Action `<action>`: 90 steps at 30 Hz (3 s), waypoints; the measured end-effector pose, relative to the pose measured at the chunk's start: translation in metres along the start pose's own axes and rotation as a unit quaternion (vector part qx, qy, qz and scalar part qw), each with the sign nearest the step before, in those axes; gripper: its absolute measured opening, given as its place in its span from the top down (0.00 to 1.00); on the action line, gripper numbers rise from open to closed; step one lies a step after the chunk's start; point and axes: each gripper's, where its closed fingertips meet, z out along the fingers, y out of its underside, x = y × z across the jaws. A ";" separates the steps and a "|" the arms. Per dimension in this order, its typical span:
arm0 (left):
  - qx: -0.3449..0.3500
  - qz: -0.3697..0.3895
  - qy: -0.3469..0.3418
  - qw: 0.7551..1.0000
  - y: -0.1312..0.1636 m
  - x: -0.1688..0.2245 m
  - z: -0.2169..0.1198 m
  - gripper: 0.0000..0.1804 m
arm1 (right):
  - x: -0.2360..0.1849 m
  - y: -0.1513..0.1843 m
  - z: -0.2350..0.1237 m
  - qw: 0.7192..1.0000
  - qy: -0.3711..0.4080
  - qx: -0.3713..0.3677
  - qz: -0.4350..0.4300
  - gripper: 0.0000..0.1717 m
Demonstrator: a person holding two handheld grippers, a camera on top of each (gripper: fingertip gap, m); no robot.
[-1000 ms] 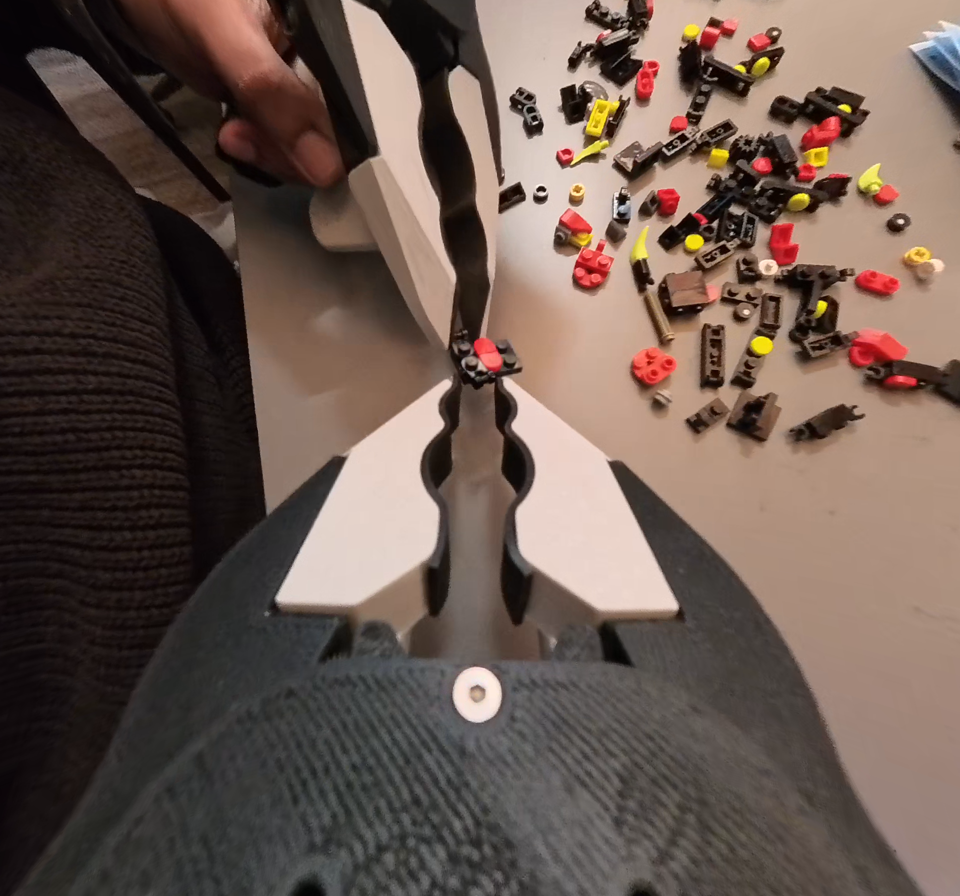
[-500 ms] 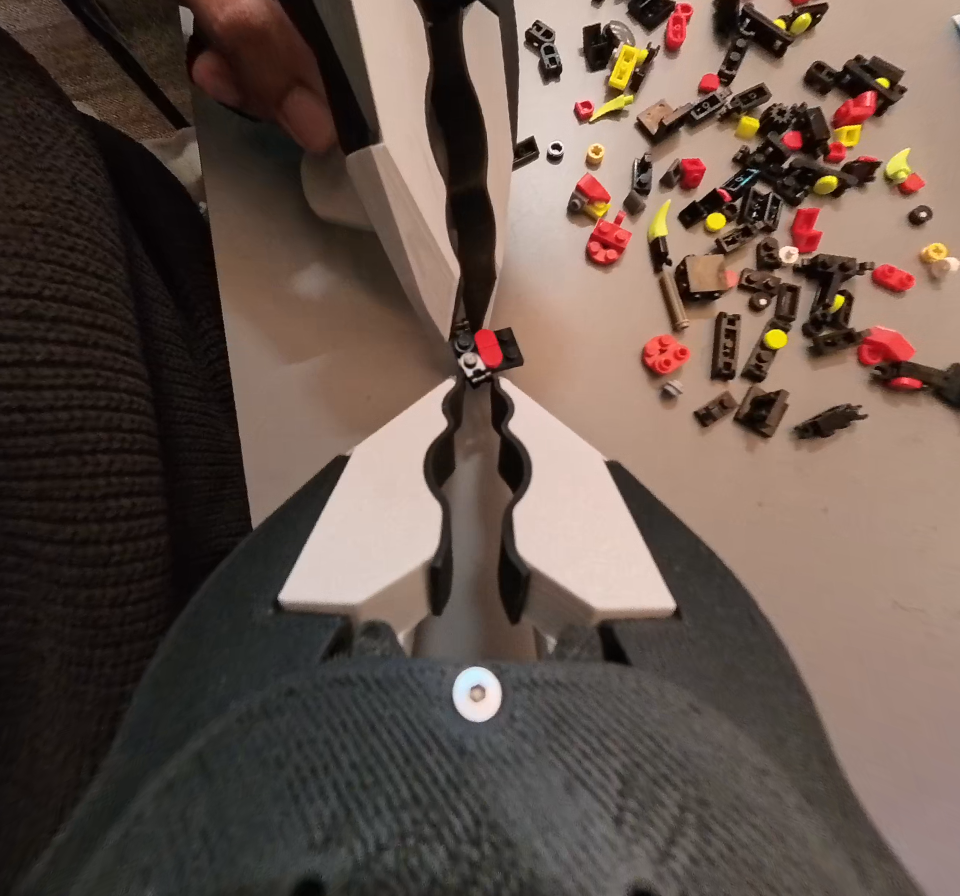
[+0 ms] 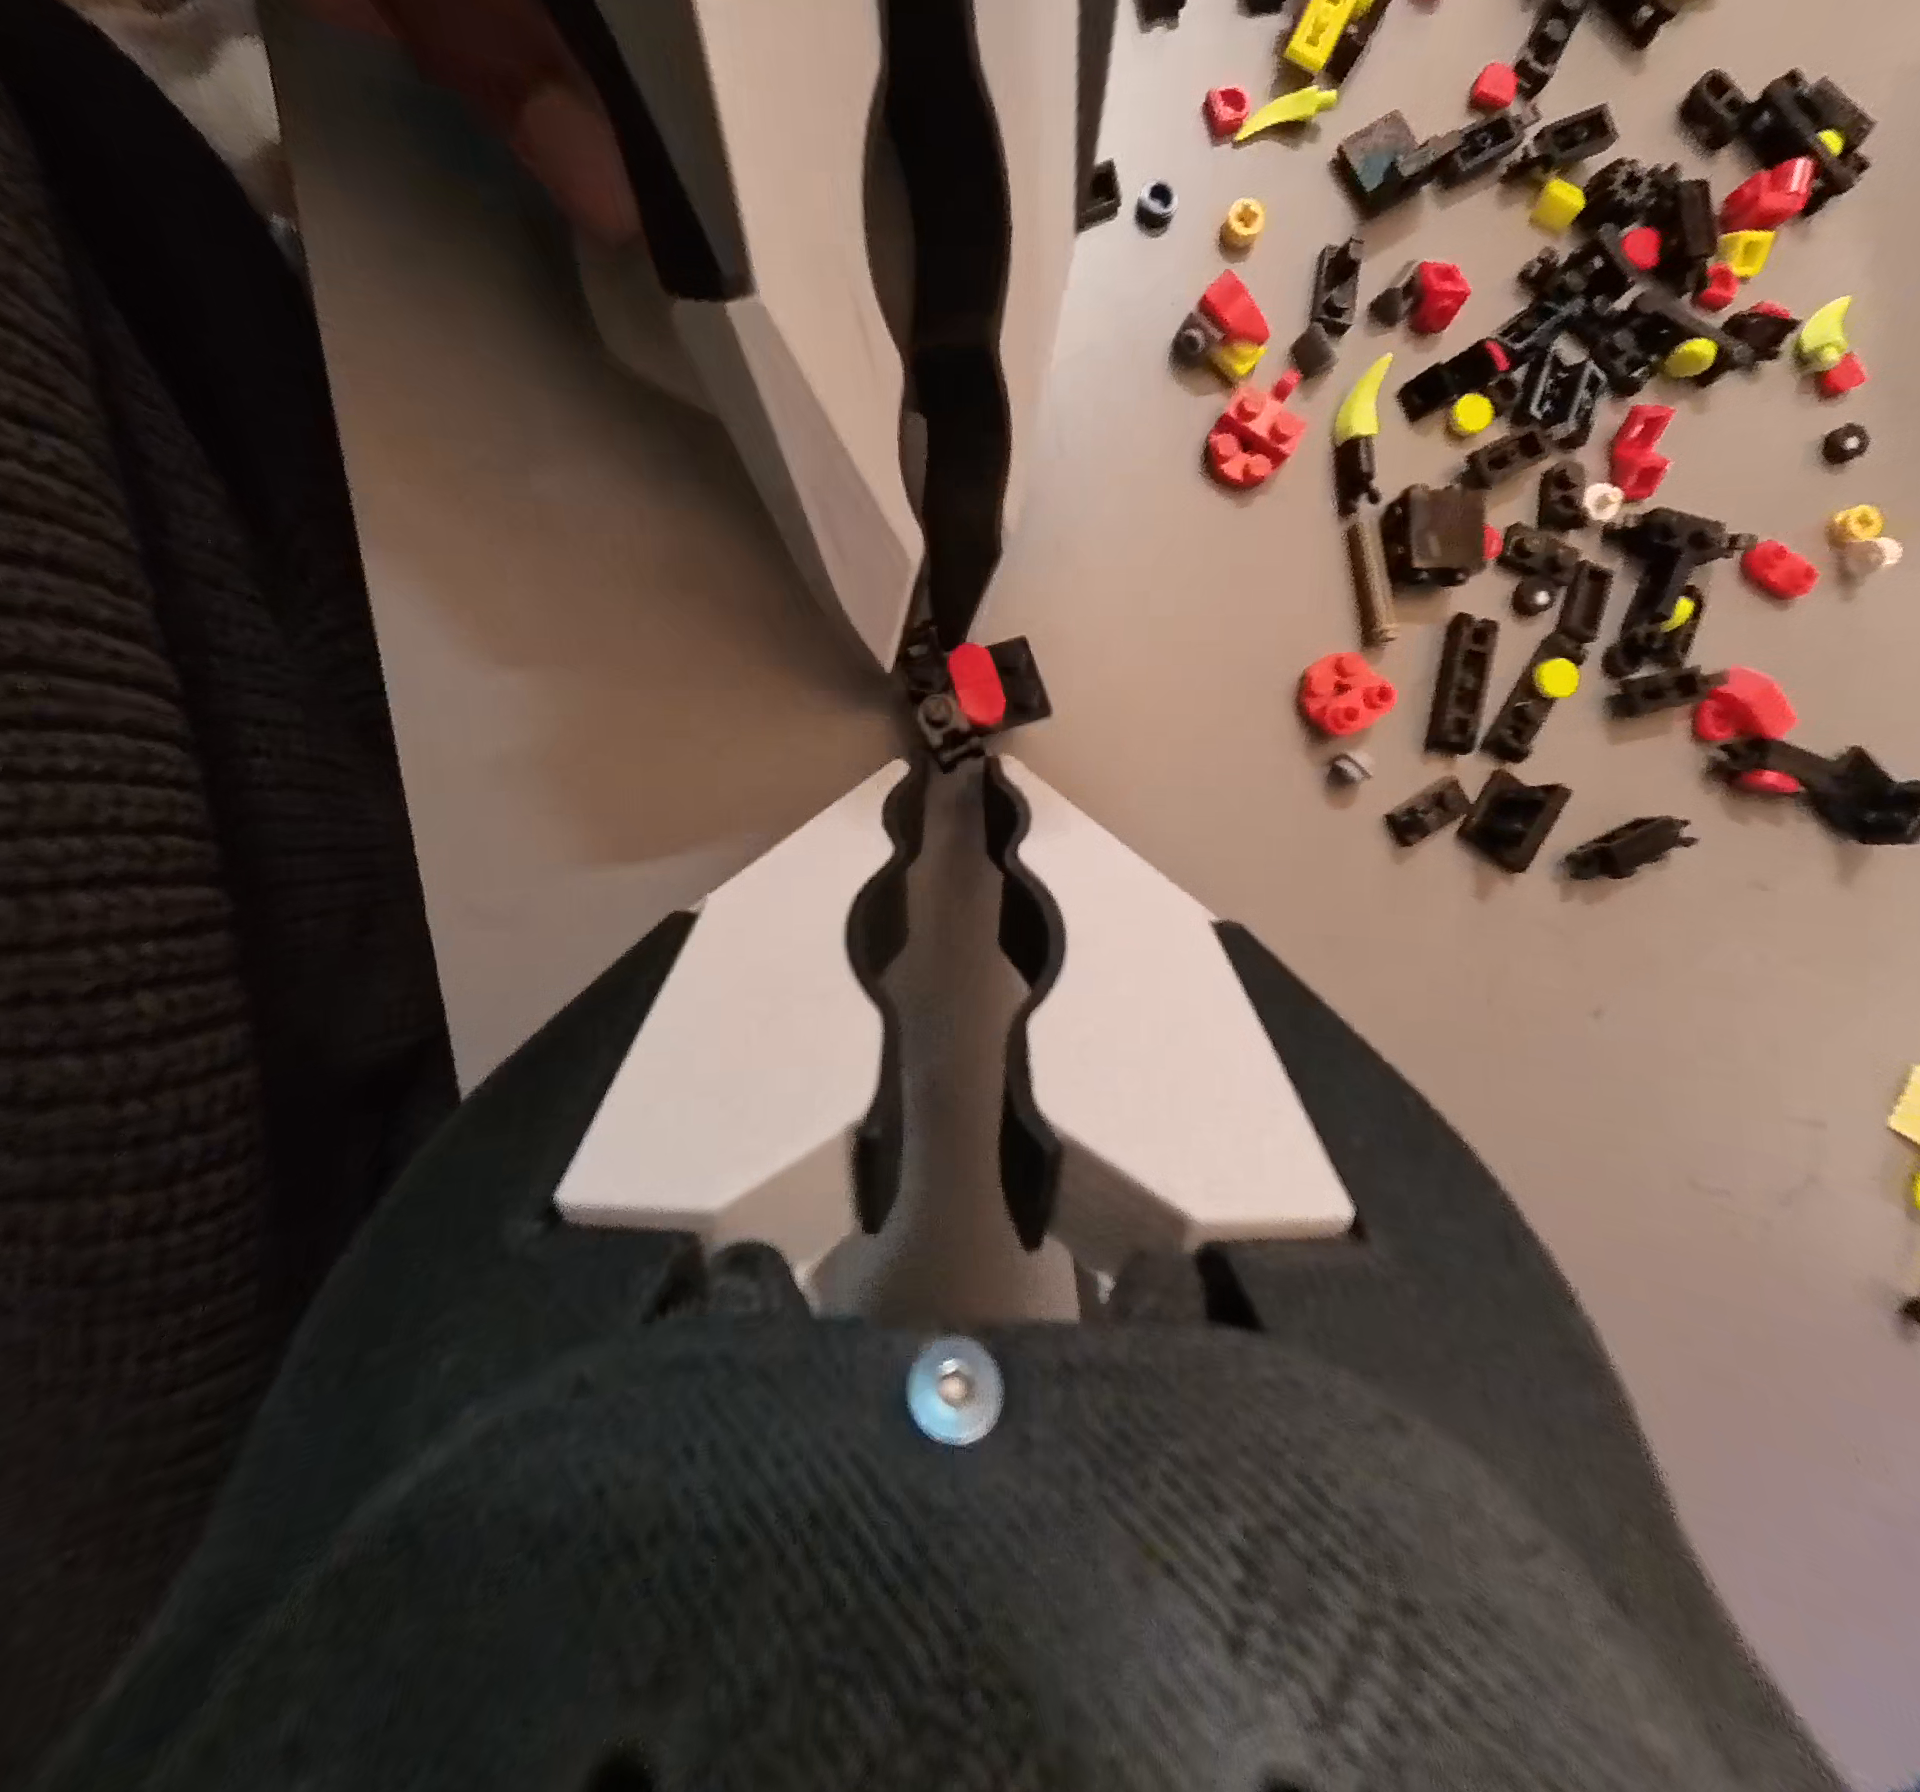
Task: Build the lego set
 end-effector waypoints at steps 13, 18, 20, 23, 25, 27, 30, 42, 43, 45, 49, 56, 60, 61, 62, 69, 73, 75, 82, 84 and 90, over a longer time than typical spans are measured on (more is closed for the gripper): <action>0.014 0.050 -0.034 0.998 -0.005 0.002 -0.003 0.98 | 0.001 0.000 0.000 0.992 0.064 -0.059 -0.087 0.96; 0.016 0.050 -0.033 0.998 -0.006 0.002 -0.005 0.98 | 0.001 -0.002 0.000 0.993 0.065 -0.058 -0.083 0.96; 0.018 0.046 -0.031 0.998 -0.006 0.002 -0.006 0.98 | 0.001 -0.002 -0.001 0.993 0.065 -0.056 -0.080 0.96; 0.019 0.043 -0.029 0.998 -0.006 0.002 -0.005 0.98 | 0.001 -0.002 0.000 0.994 0.061 -0.056 -0.075 0.96; 0.017 0.041 -0.028 0.999 -0.005 0.002 -0.005 0.98 | 0.000 -0.002 0.000 0.994 0.059 -0.058 -0.073 0.96; 0.017 0.038 -0.026 0.999 -0.005 0.002 -0.004 0.98 | 0.000 -0.001 0.000 0.994 0.059 -0.058 -0.075 0.96; 0.023 0.021 -0.013 0.999 -0.007 0.002 -0.005 0.97 | 0.001 -0.002 -0.001 0.993 0.060 -0.054 -0.084 0.97; 0.050 -0.134 0.138 0.980 -0.015 0.014 -0.020 0.88 | -0.011 -0.023 -0.015 0.979 0.057 0.036 -0.195 0.96; 0.046 -0.137 0.147 0.979 -0.014 0.017 -0.019 0.89 | -0.013 -0.023 -0.015 0.978 0.053 0.039 -0.196 0.96; 0.043 -0.140 0.162 0.976 -0.014 0.021 -0.019 0.94 | -0.015 -0.024 -0.015 0.977 0.053 0.039 -0.201 0.96; 0.047 -0.154 0.180 0.970 -0.016 0.025 -0.021 0.98 | -0.014 -0.025 -0.015 0.979 0.054 0.034 -0.192 0.96; 0.114 -0.198 0.190 0.955 -0.036 0.021 -0.030 0.99 | 0.003 -0.033 -0.026 0.985 0.095 0.040 -0.139 0.96; 0.139 -0.198 0.189 0.952 -0.043 0.021 -0.035 0.98 | 0.009 -0.038 -0.031 0.984 0.110 0.051 -0.128 0.96; 0.143 -0.201 0.189 0.951 -0.044 0.021 -0.036 0.98 | 0.009 -0.039 -0.031 0.985 0.112 0.053 -0.124 0.96; 0.146 -0.205 0.189 0.949 -0.044 0.020 -0.036 0.98 | 0.010 -0.039 -0.031 0.985 0.113 0.054 -0.120 0.96; 0.170 -0.233 0.201 0.936 -0.049 0.017 -0.040 0.98 | 0.015 -0.042 -0.033 0.986 0.121 0.060 -0.096 0.96; 0.180 -0.233 0.200 0.934 -0.051 0.016 -0.041 0.98 | 0.017 -0.043 -0.033 0.987 0.124 0.063 -0.086 0.96; 0.186 -0.235 0.200 0.933 -0.052 0.015 -0.042 0.98 | 0.019 -0.044 -0.034 0.987 0.127 0.065 -0.079 0.96; 0.208 -0.242 0.206 0.925 -0.058 0.015 -0.046 0.98 | 0.022 -0.048 -0.037 0.987 0.129 0.080 -0.047 0.96; 0.213 -0.245 0.209 0.922 -0.059 0.014 -0.047 0.98 | 0.023 -0.049 -0.038 0.987 0.130 0.084 -0.041 0.96; 0.224 -0.254 0.221 0.914 -0.061 0.013 -0.051 0.98 | 0.026 -0.054 -0.039 0.984 0.140 0.103 -0.037 0.96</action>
